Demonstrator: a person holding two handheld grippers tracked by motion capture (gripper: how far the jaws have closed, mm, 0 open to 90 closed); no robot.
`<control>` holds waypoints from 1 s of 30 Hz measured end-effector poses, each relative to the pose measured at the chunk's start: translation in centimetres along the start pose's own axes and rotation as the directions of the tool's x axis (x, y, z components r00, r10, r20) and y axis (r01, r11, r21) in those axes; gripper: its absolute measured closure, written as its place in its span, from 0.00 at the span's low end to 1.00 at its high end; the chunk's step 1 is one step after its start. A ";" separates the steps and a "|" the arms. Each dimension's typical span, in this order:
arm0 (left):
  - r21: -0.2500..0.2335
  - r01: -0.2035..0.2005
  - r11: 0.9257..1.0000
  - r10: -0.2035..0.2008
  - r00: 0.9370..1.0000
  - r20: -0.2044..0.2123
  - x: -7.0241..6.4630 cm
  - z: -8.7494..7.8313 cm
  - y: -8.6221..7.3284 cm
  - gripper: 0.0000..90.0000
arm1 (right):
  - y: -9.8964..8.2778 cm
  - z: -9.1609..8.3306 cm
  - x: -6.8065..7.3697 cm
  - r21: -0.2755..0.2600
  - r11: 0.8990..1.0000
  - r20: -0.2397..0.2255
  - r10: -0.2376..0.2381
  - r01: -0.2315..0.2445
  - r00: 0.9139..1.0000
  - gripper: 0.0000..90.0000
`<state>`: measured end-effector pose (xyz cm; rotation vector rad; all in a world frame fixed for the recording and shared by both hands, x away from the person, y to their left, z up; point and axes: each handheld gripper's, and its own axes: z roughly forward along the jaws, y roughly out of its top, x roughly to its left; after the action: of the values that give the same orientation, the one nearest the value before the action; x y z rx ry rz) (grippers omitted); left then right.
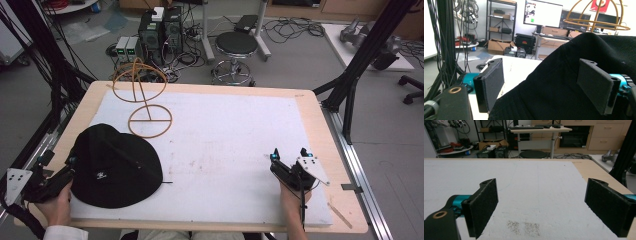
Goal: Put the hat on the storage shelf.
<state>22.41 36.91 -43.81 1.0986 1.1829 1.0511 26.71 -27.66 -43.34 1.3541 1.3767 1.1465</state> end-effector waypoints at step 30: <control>-0.017 0.021 1.000 -0.021 1.000 0.014 -0.1 -0.3 0.3 0.25 | 0.0 0.0 -0.1 0.009 1.000 -0.001 0.010 -0.010 1.000 0.12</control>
<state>22.07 36.91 -43.47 1.0764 1.1698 1.0341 26.73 -27.71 -43.37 1.3683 1.3785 1.1492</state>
